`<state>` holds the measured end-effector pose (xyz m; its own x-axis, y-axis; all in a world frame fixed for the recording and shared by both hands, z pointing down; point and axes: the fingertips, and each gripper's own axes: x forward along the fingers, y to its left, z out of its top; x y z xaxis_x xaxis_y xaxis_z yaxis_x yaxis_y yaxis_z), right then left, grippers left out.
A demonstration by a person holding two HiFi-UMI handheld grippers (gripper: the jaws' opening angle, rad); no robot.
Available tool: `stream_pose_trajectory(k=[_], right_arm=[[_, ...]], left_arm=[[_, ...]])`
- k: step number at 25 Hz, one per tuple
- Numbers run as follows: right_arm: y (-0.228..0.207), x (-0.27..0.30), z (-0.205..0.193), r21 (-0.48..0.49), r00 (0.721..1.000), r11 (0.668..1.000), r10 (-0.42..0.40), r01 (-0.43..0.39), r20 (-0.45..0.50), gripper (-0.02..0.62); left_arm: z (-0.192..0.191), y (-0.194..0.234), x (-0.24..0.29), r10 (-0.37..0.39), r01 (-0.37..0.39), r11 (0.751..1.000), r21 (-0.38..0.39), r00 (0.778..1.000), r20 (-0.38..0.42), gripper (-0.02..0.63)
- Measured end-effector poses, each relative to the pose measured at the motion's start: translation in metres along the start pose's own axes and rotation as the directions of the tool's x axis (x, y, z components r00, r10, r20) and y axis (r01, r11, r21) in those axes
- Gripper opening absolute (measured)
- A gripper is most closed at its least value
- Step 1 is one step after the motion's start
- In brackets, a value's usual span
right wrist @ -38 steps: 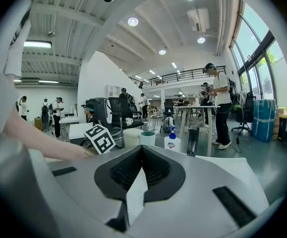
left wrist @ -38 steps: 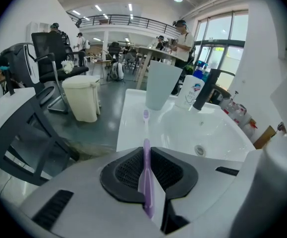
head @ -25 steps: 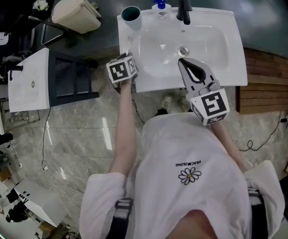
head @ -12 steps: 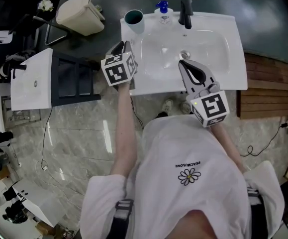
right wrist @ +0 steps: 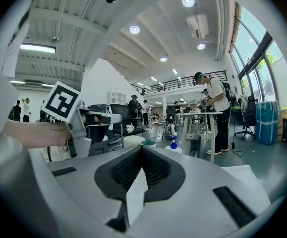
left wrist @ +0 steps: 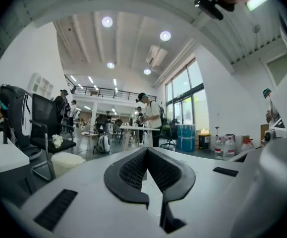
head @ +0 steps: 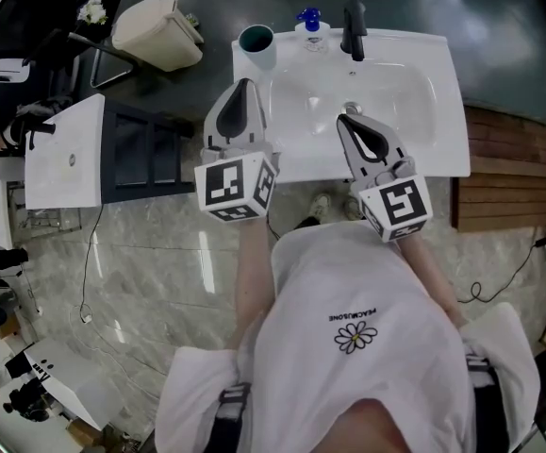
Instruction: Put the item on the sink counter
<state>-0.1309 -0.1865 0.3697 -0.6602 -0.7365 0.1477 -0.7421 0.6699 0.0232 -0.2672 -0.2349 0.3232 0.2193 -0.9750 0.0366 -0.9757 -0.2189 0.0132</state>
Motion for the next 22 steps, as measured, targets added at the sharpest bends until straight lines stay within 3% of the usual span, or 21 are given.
stream_pose_trajectory(k=[6, 11, 15, 19, 22], right_arm=[[0.000, 0.005, 0.001, -0.006, 1.000, 1.000, 0.009, -0.009, 0.009, 0.011], [0.002, 0.010, 0.005, -0.050, 1.000, 0.999, 0.016, -0.016, 0.016, 0.011], [0.005, 0.013, 0.003, -0.114, 1.000, 0.993, 0.026, -0.024, 0.014, 0.011], [0.007, 0.013, 0.000, -0.072, 1.000, 0.997, 0.024, -0.024, -0.002, 0.011], [0.007, 0.014, 0.004, -0.110, 0.999, 0.993, 0.039, -0.035, 0.029, 0.011]], left_arm=[[0.009, -0.013, -0.041, 0.127, -0.121, 0.991, -0.053, 0.982, 0.140, 0.017], [-0.007, -0.023, -0.045, 0.122, -0.128, 0.991, 0.044, 0.986, 0.115, 0.015], [-0.011, -0.025, -0.049, 0.129, -0.136, 0.989, 0.061, 0.986, 0.106, 0.015], [-0.009, -0.024, -0.051, 0.137, -0.145, 0.987, 0.066, 0.985, 0.109, 0.016], [-0.009, -0.021, -0.053, 0.154, -0.162, 0.984, 0.073, 0.982, 0.108, 0.015]])
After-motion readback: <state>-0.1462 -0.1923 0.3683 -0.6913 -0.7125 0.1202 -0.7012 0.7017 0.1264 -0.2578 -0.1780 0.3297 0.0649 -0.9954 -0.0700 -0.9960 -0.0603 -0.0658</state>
